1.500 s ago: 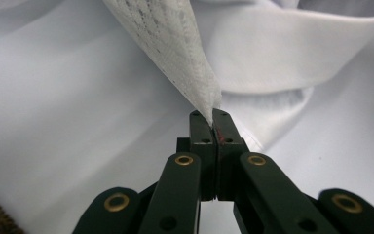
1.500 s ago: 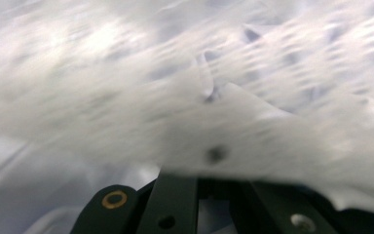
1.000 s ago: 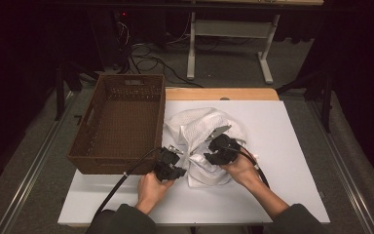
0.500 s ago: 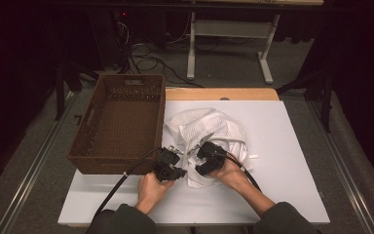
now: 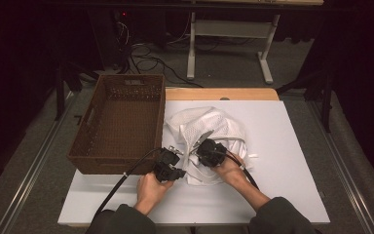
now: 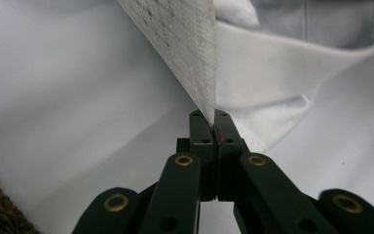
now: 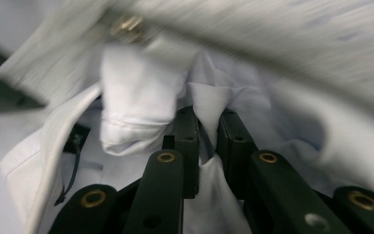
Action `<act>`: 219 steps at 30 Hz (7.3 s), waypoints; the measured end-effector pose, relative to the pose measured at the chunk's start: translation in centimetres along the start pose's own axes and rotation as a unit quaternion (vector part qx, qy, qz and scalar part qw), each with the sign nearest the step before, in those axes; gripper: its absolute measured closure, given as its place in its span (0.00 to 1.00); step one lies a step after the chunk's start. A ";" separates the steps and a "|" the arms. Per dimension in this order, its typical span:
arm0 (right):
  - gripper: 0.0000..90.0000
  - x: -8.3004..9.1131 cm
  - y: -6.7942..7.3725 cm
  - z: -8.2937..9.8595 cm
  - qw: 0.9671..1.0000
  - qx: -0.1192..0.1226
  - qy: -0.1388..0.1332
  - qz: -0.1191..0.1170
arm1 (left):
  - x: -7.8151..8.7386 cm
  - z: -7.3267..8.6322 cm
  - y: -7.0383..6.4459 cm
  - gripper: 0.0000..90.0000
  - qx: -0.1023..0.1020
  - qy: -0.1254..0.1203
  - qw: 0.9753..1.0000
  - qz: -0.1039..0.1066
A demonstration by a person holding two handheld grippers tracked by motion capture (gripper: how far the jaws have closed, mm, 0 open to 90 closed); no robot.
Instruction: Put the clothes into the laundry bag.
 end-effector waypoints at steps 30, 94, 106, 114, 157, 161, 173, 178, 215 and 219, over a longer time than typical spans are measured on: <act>0.53 4.6 1.4 0.7 0.997 -0.026 -0.046 -0.055 | -0.2 0.1 0.4 0.98 0.012 -0.004 1.000 0.004; 0.95 0.3 0.1 1.3 0.999 0.022 0.019 0.030 | -1.2 -0.6 -0.6 0.96 0.004 0.000 1.000 0.001; 0.98 0.3 -4.0 -3.0 0.995 -0.049 -0.012 0.084 | 1.5 0.0 -1.6 0.98 -0.024 -0.003 1.000 0.008; 0.68 0.9 -3.2 -2.2 0.998 -0.051 -0.007 0.025 | 0.6 0.3 -0.3 0.97 -0.019 0.008 1.000 -0.007; 0.63 2.9 -1.9 0.3 0.998 -0.031 -0.019 0.047 | 0.6 0.8 0.4 0.96 -0.004 0.010 1.000 -0.002; 0.74 5.2 -1.7 2.1 0.998 -0.036 -0.041 0.032 | 0.5 0.8 0.5 0.96 -0.002 0.009 1.000 -0.007; 0.75 7.4 -5.3 8.0 0.991 -0.122 -0.025 0.056 | 0.5 0.7 0.5 0.95 -0.005 0.000 1.000 -0.015; 0.61 5.8 -6.3 9.0 0.987 -0.154 -0.013 0.055 | 0.5 0.7 0.5 0.94 -0.005 -0.003 1.000 -0.020; 0.94 6.6 0.6 7.1 0.999 -0.030 -0.014 0.007 | 0.8 0.7 0.1 0.96 -0.007 -0.013 1.000 -0.008; 0.96 3.2 0.4 5.1 1.000 -0.022 0.018 -0.007 | 1.3 0.7 0.0 0.96 -0.012 -0.022 1.000 -0.009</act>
Point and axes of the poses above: each handheld gripper's, and its own axes: x roughly backward along the jaws, z roughly out of its underside, y roughly to its left, the point moved 3 cm from there along -x, roughly forward along the jaws, and after that the axes turned 9 degrees about -z, right-handed, at the moved point
